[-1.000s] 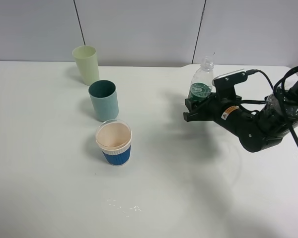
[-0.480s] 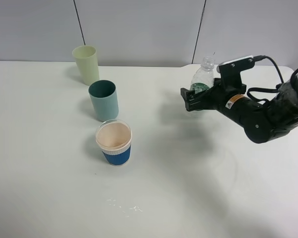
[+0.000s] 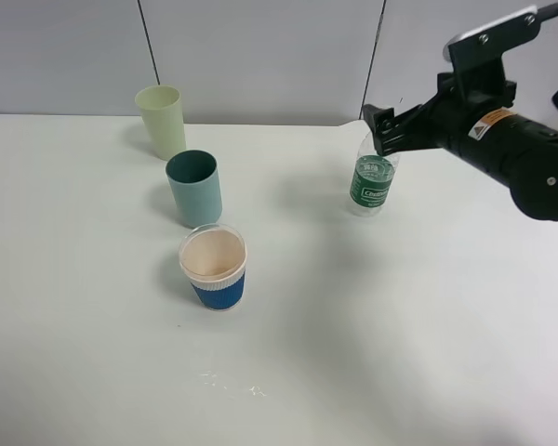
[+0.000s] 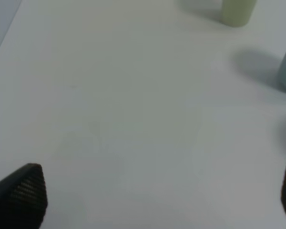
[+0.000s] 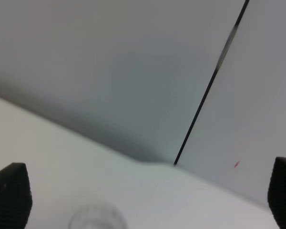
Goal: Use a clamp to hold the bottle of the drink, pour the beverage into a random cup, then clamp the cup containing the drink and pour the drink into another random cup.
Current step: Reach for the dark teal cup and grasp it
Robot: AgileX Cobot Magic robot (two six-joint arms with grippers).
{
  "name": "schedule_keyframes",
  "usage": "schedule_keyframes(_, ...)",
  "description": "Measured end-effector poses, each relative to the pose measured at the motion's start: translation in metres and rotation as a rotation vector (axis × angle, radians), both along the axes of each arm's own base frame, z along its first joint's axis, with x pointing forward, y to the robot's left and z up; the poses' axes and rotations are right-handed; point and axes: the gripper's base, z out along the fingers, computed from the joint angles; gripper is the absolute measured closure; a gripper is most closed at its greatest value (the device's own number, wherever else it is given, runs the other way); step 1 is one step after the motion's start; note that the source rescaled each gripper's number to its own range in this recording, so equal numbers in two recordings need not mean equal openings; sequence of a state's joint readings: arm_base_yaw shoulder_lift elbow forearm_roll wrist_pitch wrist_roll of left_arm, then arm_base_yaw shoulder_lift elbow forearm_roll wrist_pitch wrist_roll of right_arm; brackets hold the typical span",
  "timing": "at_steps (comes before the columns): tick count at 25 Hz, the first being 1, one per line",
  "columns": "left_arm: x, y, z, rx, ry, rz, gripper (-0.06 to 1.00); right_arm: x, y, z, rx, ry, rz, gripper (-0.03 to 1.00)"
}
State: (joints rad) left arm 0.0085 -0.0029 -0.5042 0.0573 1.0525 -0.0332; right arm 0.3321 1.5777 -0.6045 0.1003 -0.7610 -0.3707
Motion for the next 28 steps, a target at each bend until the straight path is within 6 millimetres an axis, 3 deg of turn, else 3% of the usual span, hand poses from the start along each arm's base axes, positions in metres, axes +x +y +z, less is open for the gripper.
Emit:
schedule_keyframes(8, 0.0, 0.0, 0.0, 0.0, 0.0, 0.0, -0.06, -0.031, -0.021, 0.075, 0.075, -0.194, -0.045, -0.03)
schedule_keyframes(16, 0.0, 0.0, 0.0, 0.0, 0.0, 0.0, -0.06, -0.063, -0.085, 0.112, 0.06, -0.2, -0.248, -0.03)
schedule_keyframes(21, 0.0, 0.0, 0.0, 0.0, 0.0, 0.0, -0.06, -0.1, -0.108, 0.142, 0.096, -0.302, -0.349, -0.03)
schedule_keyframes(28, 0.0, 0.0, 0.0, 0.0, 0.0, 0.0, -0.06, -0.162, -0.107, 0.171, 0.105, -0.411, -0.357, -0.03)
